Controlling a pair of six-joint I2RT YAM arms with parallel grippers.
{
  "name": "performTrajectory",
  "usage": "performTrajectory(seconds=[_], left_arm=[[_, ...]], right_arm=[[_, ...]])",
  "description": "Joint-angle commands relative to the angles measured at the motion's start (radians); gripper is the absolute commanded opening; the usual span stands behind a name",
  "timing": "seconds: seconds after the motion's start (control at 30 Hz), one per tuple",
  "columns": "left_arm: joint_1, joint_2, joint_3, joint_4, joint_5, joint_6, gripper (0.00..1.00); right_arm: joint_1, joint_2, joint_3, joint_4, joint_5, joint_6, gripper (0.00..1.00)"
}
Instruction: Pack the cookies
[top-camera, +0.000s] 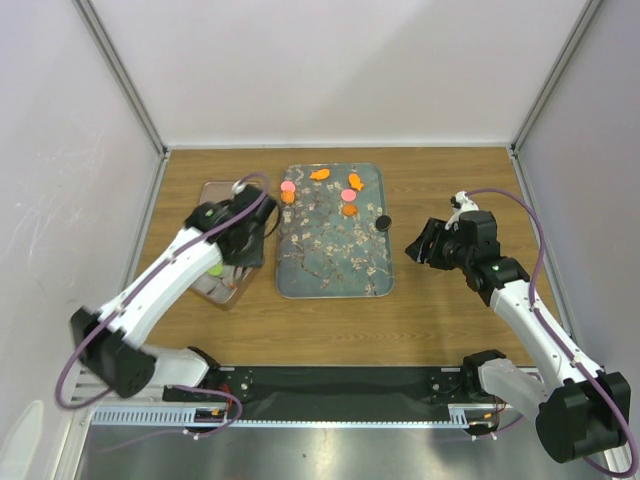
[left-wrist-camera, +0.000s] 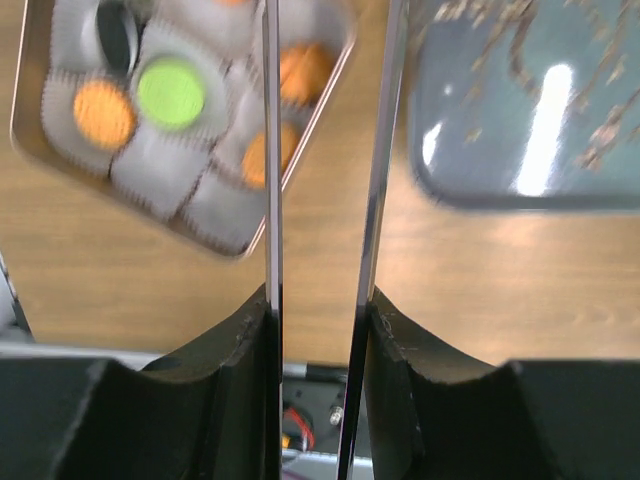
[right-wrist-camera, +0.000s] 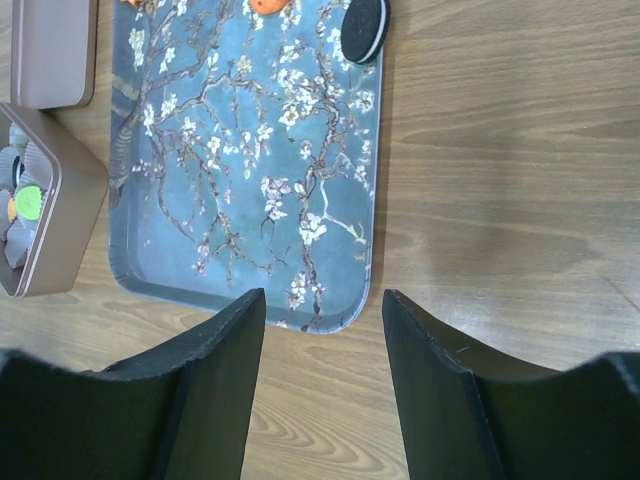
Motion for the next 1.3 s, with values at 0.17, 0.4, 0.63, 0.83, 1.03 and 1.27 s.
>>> performTrajectory(seconds=[0.17, 0.4, 0.63, 0.83, 1.03, 1.27], left_arm=[[0.055, -0.312, -0.223, -0.133, -0.004, -0.118, 0.41], [0.078, -0.458, -0.341, -0.181, 0.054, -0.189, 0.41], [0.089, -0.495, -0.438, -0.156, 0.022, -0.264, 0.42], [0.175, -0.513, -0.468, -0.118, 0.025, -0.229, 0.43], [0.227, -0.497, -0.470, -0.093, 0.043, -0.204, 0.43], [0.265, -0.501, -0.507, -0.069, 0.065, -0.209, 0.43]], right_arm=[[0.014, 0.012, -0.004, 0.039, -0.027, 0.002, 0.57], [0.015, 0.018, -0.004, 0.039, -0.030, 0.002, 0.56], [0.020, 0.020, -0.006, 0.039, -0.037, 0.004, 0.57], [0.020, 0.013, -0.004, 0.039, -0.035, 0.001, 0.57], [0.018, 0.009, -0.004, 0.039, -0.035, 0.001, 0.57], [0.018, 0.006, -0.006, 0.037, -0.035, 0.001, 0.56]])
